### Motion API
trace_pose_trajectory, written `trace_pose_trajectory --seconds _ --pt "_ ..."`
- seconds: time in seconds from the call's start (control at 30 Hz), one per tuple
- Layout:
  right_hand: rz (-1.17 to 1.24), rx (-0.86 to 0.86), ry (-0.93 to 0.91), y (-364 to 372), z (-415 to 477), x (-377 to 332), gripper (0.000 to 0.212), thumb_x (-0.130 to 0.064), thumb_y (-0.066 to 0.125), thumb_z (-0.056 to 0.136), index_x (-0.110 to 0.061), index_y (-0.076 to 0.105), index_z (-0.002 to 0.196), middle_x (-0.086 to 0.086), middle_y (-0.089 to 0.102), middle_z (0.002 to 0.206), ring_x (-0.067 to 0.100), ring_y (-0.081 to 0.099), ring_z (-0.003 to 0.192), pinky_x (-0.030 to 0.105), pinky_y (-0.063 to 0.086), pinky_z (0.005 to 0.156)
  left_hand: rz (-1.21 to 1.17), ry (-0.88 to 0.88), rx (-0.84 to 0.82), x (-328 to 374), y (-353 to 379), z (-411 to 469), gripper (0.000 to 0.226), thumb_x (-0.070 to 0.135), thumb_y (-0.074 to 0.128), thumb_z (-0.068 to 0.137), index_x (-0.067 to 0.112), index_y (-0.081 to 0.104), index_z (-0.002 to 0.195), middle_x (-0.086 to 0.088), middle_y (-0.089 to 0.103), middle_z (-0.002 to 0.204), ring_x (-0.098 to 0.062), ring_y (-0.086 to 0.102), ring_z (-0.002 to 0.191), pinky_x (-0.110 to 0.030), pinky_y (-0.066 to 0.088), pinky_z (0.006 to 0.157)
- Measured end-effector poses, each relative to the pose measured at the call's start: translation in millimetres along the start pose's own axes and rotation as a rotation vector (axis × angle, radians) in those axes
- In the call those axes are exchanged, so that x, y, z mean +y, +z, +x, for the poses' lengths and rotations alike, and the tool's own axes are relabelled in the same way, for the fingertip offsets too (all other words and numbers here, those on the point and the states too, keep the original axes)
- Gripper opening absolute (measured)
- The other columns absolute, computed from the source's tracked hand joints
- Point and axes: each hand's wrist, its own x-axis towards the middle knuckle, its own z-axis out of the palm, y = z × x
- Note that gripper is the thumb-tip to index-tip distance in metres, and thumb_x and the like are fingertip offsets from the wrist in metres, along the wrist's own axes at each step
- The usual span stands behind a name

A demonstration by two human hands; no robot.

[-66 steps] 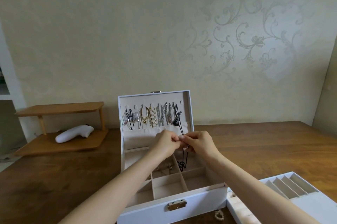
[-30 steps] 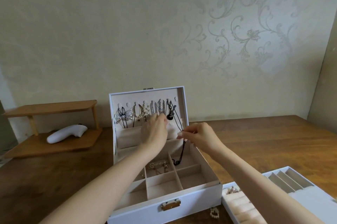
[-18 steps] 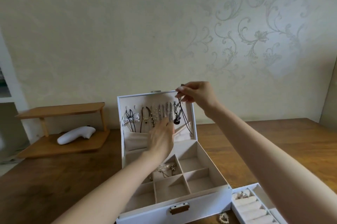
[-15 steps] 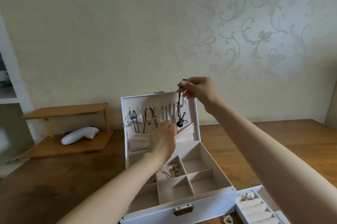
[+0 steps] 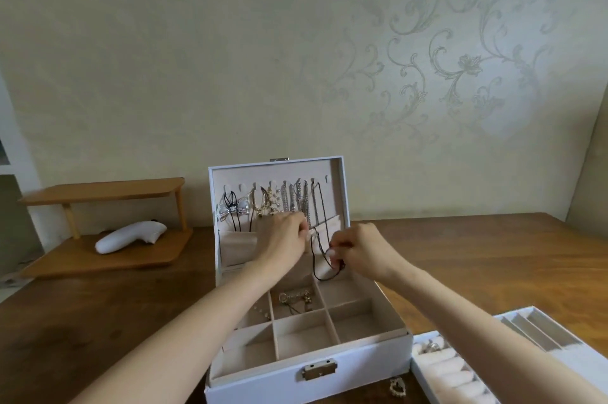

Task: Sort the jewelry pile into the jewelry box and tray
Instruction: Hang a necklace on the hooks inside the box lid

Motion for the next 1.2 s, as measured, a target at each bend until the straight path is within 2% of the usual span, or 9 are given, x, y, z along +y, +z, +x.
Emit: trace_pose_trajectory --seconds 0.1,0.27,0.4,0.57,0.7,0.77,0.87,1.03,1.2 --pt "-0.155 -0.002 0.015 13 -4 13 0.040 -0.008 0.063 0.080 -0.019 0.039 0.050 0.004 0.051 0.057 0.025 0.041 0.061 0.035 0.043 0.060 0.090 0.035 -0.012 5 1 -6 0.010 0.016 0.055 0.091 0.016 0.065 0.089 0.006 0.065 0.095 -0.011 0.055 0.095 -0.026 0.043 0.087" --pt "-0.411 -0.092 -0.035 23 -10 9 0.033 -0.019 0.056 0.089 -0.019 0.041 0.060 -0.002 0.051 0.070 0.023 0.042 0.070 0.027 0.030 0.060 0.118 0.028 -0.049 1 -3 -9 0.011 0.023 0.055 0.093 0.017 0.064 0.096 0.005 0.059 0.102 -0.012 0.052 0.098 -0.026 0.041 0.089" --pt "-0.430 -0.109 -0.062 22 -12 10 0.018 -0.018 0.056 0.088 -0.019 0.053 0.070 0.002 0.059 0.075 0.026 0.050 0.076 0.026 0.029 0.060 0.058 -0.020 -0.070 4 -6 -4 0.012 0.018 0.058 0.091 0.016 0.062 0.102 0.005 0.063 0.107 -0.013 0.058 0.100 -0.029 0.046 0.089" --pt "-0.357 -0.195 -0.091 20 -12 13 0.032 -0.012 0.058 0.084 -0.018 0.038 0.059 0.001 0.058 0.070 0.025 0.050 0.074 0.027 0.038 0.062 -0.120 -0.147 0.019 20 -7 1 0.013 0.017 0.057 0.092 0.015 0.059 0.104 0.003 0.065 0.104 -0.008 0.058 0.084 -0.026 0.051 0.074" --pt "-0.338 -0.281 -0.105 16 -15 17 0.017 -0.012 0.059 0.081 -0.018 0.052 0.066 0.004 0.060 0.076 0.023 0.054 0.078 0.029 0.043 0.068 -0.159 -0.205 0.207 29 0 -7 0.005 0.013 0.058 0.089 0.013 0.057 0.094 -0.001 0.059 0.101 -0.013 0.056 0.080 -0.029 0.047 0.068" --pt "-0.379 -0.307 -0.137 16 -16 16 0.006 -0.018 0.061 0.083 -0.016 0.062 0.078 0.006 0.063 0.090 0.022 0.053 0.088 0.027 0.040 0.070 -0.145 -0.230 0.207 35 0 -10 0.009 0.021 0.058 0.091 0.014 0.055 0.096 0.002 0.062 0.094 -0.013 0.055 0.079 -0.026 0.041 0.063" --pt "-0.416 -0.334 -0.153 18 -16 15 0.009 -0.022 0.060 0.087 -0.016 0.066 0.088 0.004 0.065 0.099 0.021 0.054 0.092 0.028 0.042 0.075 -0.129 -0.239 0.174 45 1 -8 0.017 0.028 0.062 0.089 0.014 0.055 0.097 0.002 0.065 0.088 -0.017 0.060 0.082 -0.026 0.039 0.063" --pt "-0.282 -0.223 -0.146 21 -17 15 0.023 -0.018 0.057 0.087 -0.020 0.048 0.067 0.003 0.060 0.073 0.020 0.048 0.071 0.032 0.044 0.068 -0.333 -0.370 0.149 35 6 2 0.020 0.016 0.070 0.083 0.015 0.051 0.088 0.009 0.054 0.072 -0.013 0.054 0.073 -0.020 0.036 0.055" --pt "-0.081 -0.082 -0.071 21 -12 18 0.025 -0.017 0.066 0.086 -0.011 0.057 0.064 -0.005 0.046 0.053 0.012 0.040 0.054 0.027 0.036 0.059 -0.553 -0.427 0.136 27 4 8 0.019 0.003 0.070 0.081 0.013 0.055 0.085 0.003 0.060 0.067 -0.006 0.059 0.065 -0.016 0.046 0.063"
